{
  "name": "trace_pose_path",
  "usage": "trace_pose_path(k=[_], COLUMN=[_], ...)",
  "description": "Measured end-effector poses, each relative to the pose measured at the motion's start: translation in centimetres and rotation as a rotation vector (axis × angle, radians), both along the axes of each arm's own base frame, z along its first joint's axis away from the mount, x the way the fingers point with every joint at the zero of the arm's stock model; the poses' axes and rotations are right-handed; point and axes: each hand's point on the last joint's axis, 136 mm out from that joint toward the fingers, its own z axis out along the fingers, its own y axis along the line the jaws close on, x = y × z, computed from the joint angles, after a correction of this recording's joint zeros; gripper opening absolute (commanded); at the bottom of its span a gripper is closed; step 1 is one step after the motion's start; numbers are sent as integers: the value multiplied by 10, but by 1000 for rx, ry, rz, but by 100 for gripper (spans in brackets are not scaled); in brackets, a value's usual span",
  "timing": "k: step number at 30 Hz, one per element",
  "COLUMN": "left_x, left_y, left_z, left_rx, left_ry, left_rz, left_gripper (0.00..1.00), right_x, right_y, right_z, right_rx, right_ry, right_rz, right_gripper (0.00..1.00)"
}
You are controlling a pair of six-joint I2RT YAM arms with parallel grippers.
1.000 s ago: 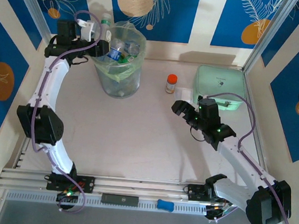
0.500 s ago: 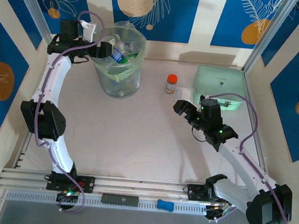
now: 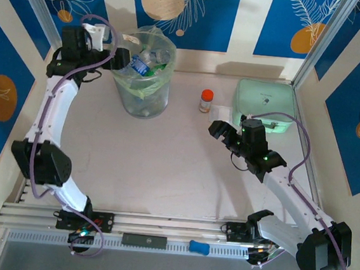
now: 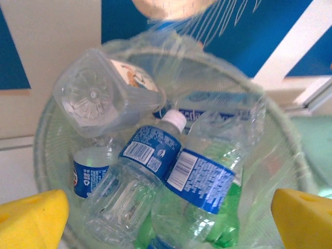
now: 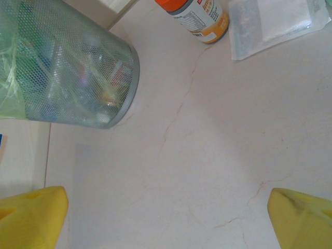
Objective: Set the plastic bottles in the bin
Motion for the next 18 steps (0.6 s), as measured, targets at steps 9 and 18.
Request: trace_pose_path(k=[9,18], left_x=[-56,-96], left_y=[12,26], left_z=[19,-73], left_rx=[-142,-211], left_ry=[-166,-50], left_rz=[120,239], left_gripper=[99,99], right_x=[2,13], right_y=[0,-5], right_z=[-7,-23], right_rx=[-10,-73], right_ry=[17,29], right_rz=[-4,-7], right_gripper=[99,99])
